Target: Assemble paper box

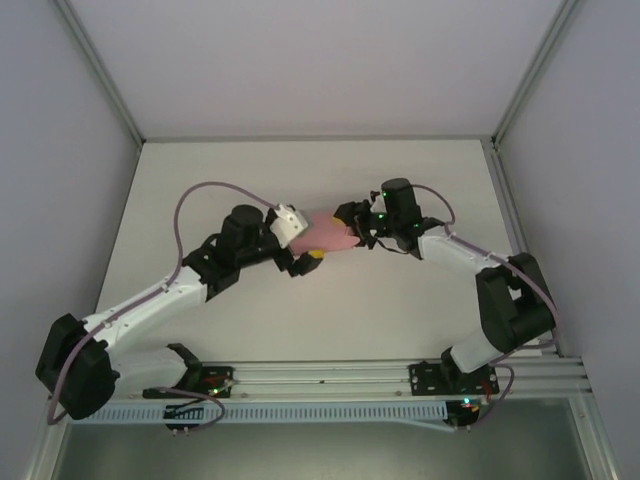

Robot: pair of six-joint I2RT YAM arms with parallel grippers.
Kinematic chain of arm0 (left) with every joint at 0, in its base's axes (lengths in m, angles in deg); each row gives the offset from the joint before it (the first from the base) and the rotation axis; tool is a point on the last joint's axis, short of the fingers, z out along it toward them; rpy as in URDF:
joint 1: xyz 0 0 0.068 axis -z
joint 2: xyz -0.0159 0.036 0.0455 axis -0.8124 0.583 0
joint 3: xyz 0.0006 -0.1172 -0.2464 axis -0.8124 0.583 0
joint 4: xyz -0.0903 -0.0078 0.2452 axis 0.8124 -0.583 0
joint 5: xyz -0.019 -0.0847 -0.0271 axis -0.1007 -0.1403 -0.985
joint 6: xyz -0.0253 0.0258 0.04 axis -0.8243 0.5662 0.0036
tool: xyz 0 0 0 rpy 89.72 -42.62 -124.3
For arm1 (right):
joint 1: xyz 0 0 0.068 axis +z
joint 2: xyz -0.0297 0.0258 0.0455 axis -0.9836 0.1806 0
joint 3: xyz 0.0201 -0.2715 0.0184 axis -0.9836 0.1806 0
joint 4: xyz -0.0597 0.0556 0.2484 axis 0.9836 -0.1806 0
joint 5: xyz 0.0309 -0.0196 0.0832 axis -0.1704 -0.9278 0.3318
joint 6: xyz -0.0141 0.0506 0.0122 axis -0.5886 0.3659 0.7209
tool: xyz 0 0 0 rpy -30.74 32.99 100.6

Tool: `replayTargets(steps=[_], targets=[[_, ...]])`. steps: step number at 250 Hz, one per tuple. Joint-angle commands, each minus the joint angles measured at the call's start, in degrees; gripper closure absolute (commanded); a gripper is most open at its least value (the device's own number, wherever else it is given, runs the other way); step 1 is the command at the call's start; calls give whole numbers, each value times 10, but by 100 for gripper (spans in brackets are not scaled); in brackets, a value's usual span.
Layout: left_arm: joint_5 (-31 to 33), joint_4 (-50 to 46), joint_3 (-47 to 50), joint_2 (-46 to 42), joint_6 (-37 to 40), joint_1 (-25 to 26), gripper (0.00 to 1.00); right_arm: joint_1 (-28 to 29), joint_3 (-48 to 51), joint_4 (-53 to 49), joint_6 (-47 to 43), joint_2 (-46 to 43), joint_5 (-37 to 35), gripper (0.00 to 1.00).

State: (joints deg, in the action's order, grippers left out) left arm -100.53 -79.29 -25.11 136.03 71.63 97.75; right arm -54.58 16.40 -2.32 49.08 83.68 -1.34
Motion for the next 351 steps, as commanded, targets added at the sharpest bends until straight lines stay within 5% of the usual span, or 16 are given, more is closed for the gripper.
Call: replayTargets(steps=[1,76,116,206,280,325,334,351], targets=[[107,-63,-6,-20,92,31,0,-21,-49,-162,0,-28,54,65],[300,5,-13,41,152,107,0,-36,-61,-194,21,-27,104,65],[312,29,-15,64,176,119,1,-36,-38,-137,65,-33,115,66],[287,86,-4,66,198,130,43,-29,-22,-113,80,-32,123,63],[236,24,-26,58,200,128,61,-38,-45,-192,-18,-55,64,37],[184,-50,-39,50,184,107,65,-66,-54,-256,-127,-116,-66,22],[176,-74,-45,49,182,101,65,-75,-47,-256,-146,-137,-95,1],[124,-154,-67,54,188,83,65,-93,-38,-262,-194,-180,-167,0]])
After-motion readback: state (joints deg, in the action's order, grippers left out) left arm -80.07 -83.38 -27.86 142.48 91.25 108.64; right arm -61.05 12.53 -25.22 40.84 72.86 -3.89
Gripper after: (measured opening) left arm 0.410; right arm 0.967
